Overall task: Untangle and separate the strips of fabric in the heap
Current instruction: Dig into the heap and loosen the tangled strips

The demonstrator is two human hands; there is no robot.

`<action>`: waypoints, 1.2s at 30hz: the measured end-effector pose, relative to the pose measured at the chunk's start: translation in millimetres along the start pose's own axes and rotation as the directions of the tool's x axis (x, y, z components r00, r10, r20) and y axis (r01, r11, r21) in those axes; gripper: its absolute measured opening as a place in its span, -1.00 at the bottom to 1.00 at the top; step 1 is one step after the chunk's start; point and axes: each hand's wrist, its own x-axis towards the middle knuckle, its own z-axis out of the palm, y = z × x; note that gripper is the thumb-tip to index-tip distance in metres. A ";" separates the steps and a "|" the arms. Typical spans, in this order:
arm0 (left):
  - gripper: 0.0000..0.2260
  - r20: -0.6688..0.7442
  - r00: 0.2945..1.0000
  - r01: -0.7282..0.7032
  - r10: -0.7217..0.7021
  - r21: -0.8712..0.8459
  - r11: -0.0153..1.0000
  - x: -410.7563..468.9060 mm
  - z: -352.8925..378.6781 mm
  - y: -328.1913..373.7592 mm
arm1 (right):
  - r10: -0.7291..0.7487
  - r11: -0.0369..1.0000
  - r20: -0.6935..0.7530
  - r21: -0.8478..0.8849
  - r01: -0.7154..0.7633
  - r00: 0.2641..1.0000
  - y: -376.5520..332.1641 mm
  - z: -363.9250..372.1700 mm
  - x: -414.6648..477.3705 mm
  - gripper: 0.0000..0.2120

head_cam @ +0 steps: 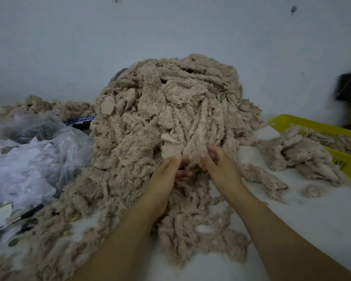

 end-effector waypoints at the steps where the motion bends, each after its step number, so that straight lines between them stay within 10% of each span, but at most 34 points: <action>1: -0.72 -0.020 0.999 0.027 -0.027 -0.036 0.999 0.3 -0.7 0.9 | -0.038 0.997 -0.002 -0.064 0.038 0.999 -0.5 1.5 -1.2 -0.82; 6: -0.75 0.024 0.989 0.146 -0.144 -0.166 0.975 2.3 -4.9 6.9 | -0.227 0.966 0.218 -0.075 0.248 0.949 -22.2 7.5 -21.7 -0.76; 12: -0.63 0.266 0.901 0.432 -0.344 -0.461 0.775 0.2 -20.5 18.1 | -0.293 0.883 0.660 -0.091 0.461 0.692 -29.4 36.9 -50.9 -0.74; 21: -0.72 -0.138 0.969 0.034 -0.203 -0.743 0.669 13.7 -36.9 20.8 | -0.137 0.989 0.105 -0.041 0.142 0.985 -22.4 1.9 -23.5 -0.49; 27: -0.69 -0.087 0.969 0.056 -0.231 -0.832 0.552 16.6 -35.0 18.1 | 0.112 0.950 -0.048 0.298 -0.093 0.993 -29.6 5.8 -23.6 -0.47; 31: -0.67 -0.102 0.967 0.009 -0.232 -0.902 0.432 14.1 -52.6 24.3 | 0.352 0.742 -0.178 0.651 -0.158 0.919 -28.2 -18.7 -13.2 -0.67; 36: -0.59 -0.069 0.985 0.080 -0.158 -0.629 0.774 4.5 -34.3 27.0 | 0.222 0.898 -0.140 0.414 -0.146 0.965 -13.1 -17.4 -10.1 -0.70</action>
